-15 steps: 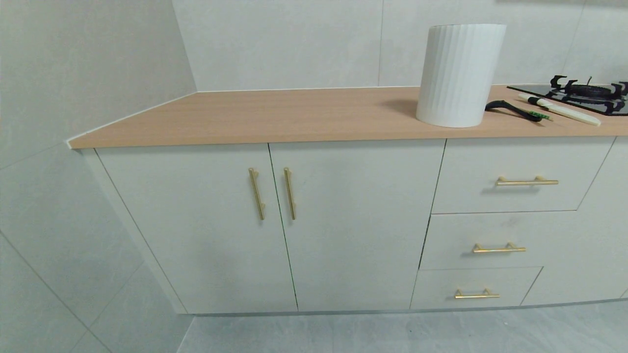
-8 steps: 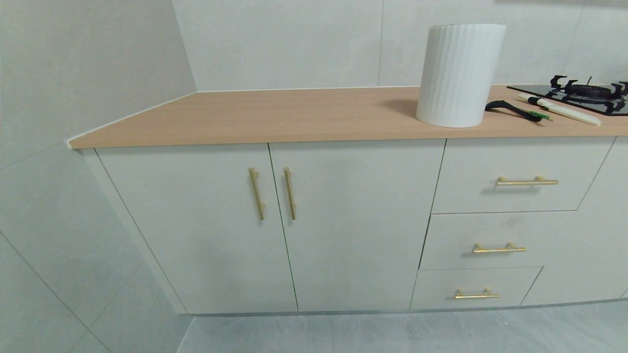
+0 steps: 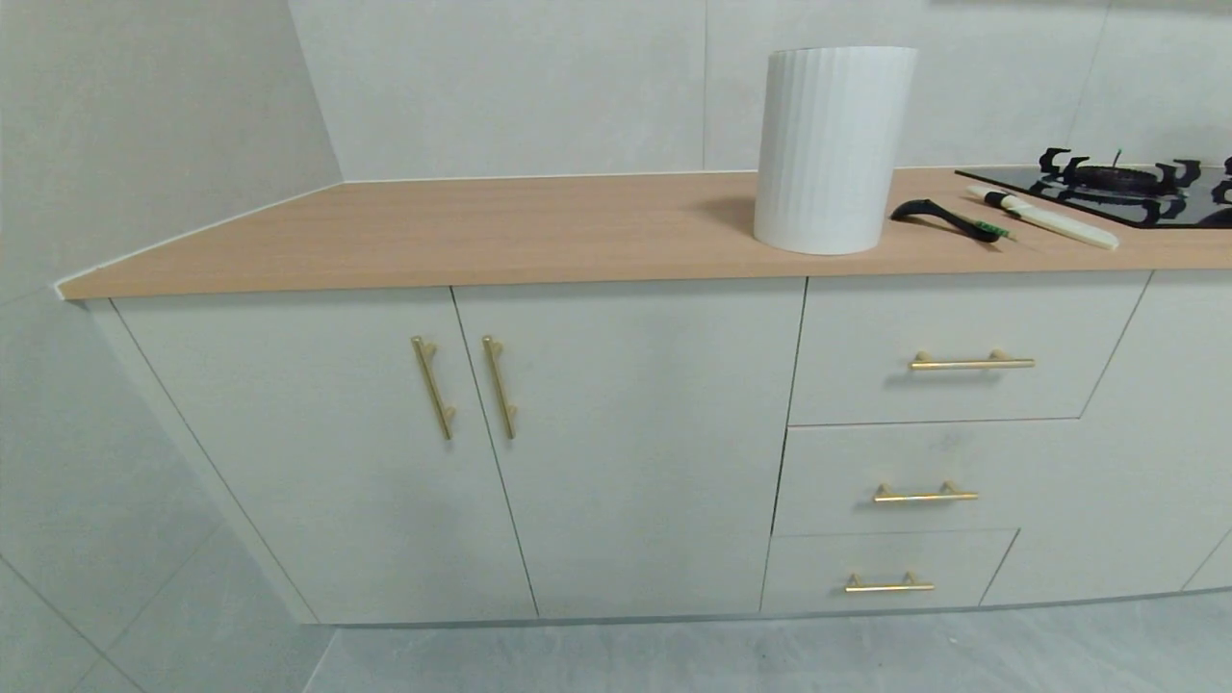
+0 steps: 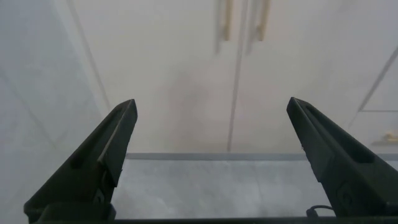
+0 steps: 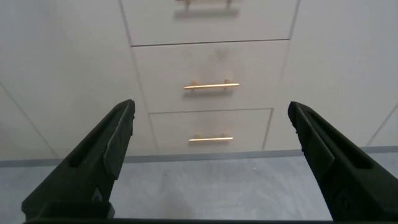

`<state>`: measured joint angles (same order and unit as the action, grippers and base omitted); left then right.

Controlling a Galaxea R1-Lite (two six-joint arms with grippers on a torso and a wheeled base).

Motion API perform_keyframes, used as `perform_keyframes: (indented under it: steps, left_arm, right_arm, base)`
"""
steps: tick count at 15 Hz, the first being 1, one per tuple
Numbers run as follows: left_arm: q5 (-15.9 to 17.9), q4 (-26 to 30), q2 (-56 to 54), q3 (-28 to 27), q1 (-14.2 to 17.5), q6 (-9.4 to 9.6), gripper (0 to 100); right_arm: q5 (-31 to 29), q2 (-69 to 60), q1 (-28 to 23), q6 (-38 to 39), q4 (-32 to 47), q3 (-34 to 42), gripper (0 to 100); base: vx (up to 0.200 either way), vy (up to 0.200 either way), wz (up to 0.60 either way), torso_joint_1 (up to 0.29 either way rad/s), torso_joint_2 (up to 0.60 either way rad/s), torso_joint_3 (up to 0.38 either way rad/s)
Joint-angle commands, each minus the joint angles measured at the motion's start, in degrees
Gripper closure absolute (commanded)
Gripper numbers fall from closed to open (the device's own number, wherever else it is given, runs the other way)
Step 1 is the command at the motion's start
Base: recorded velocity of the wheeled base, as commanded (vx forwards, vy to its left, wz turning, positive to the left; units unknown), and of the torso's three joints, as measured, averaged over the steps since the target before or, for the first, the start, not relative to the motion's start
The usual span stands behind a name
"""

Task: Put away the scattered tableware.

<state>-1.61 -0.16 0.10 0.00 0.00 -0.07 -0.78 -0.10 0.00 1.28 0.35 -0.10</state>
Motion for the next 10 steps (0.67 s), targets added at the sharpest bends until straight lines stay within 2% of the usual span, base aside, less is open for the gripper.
perform_keyframes:
  steps: [1,7,10]
  left_arm:
    - [0.03,-0.02,0.08,0.00,0.00,-0.01,0]
    - [0.03,-0.02,-0.01,0.00,0.00,-0.01,0]
    - [0.03,-0.02,0.08,0.00,0.00,-0.01,0]
  right_arm:
    - [-0.01,0.10,0.00,0.04,0.00,0.01,0]
    - [-0.01,0.10,0.00,0.13,0.00,0.01,0]
    - [-0.10,0.10,0.00,0.21,0.00,0.01,0]
  base:
    - [0.000,-0.200,0.00,0.007,-0.01,0.007]
    - [0.000,-0.200,0.00,0.003,0.00,0.002]
    - [0.000,0.000,0.00,0.000,0.00,0.000]
